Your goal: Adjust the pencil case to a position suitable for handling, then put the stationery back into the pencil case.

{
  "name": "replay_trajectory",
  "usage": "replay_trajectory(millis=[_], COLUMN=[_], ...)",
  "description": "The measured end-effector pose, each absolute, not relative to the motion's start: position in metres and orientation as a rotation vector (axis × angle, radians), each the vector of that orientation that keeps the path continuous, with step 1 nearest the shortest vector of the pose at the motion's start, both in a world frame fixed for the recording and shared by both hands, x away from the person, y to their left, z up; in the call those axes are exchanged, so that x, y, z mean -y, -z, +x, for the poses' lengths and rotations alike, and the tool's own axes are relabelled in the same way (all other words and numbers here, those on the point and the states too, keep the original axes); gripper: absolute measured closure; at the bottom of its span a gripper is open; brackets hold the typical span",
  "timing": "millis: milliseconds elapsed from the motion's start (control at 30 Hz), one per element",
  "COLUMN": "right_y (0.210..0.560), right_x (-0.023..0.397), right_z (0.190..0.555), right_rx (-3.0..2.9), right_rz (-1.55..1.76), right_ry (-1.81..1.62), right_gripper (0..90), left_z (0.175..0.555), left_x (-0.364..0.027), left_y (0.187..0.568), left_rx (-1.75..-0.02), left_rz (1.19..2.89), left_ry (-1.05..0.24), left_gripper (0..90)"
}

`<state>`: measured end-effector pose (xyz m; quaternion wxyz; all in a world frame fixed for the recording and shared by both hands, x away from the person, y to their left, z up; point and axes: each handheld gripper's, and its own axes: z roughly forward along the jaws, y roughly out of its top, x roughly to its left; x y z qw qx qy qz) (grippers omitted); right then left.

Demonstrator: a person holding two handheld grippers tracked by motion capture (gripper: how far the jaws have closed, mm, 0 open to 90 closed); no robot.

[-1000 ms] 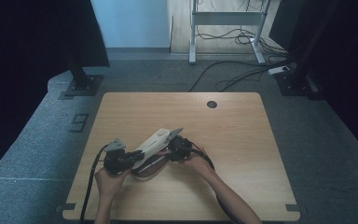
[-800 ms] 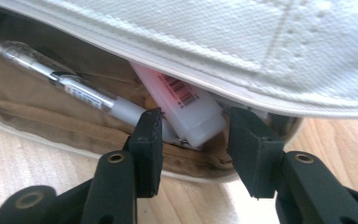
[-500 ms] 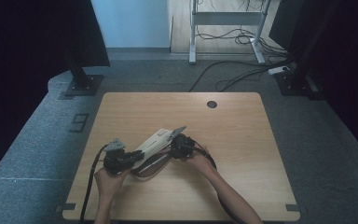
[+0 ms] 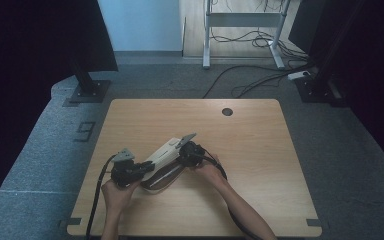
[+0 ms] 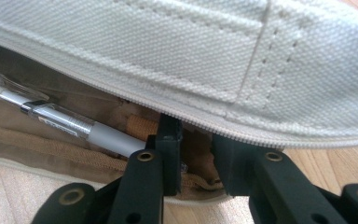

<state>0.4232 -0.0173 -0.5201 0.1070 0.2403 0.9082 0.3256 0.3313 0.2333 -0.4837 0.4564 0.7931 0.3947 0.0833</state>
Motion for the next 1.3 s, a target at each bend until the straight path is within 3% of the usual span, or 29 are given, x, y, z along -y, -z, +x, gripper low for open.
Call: replay_trajectory(millis=[433,633,733,1000,1300], right_y=[0.509,0.504,0.501,0.492,0.486], right_x=[0.037,0.052,0.06,0.076,0.092], right_z=[0.415,0.414,0.413,0.408,0.402], right_rx=[-2.683,-2.672,-2.665,-2.647,-2.619], right_rz=[0.707,0.716,0.722,0.732,0.744], right_ry=[-1.002,-1.008,-1.022,-1.039,-1.072], right_gripper=[47.1,44.0,43.2,41.2,36.2], left_z=[0.331,0.33,0.331,0.333,0.327], left_x=[-0.23,-0.227,-0.224,-0.223,-0.232], left_y=[0.486,0.49,0.492,0.493,0.485], left_rx=[-0.959,-0.934,-0.912,-0.922,-0.906], left_rz=[1.977,2.006,2.023,2.015,2.008], left_ry=[-0.196,-0.181,-0.159,-0.179,-0.248], left_gripper=[77.4,74.8,68.6,35.4,19.5])
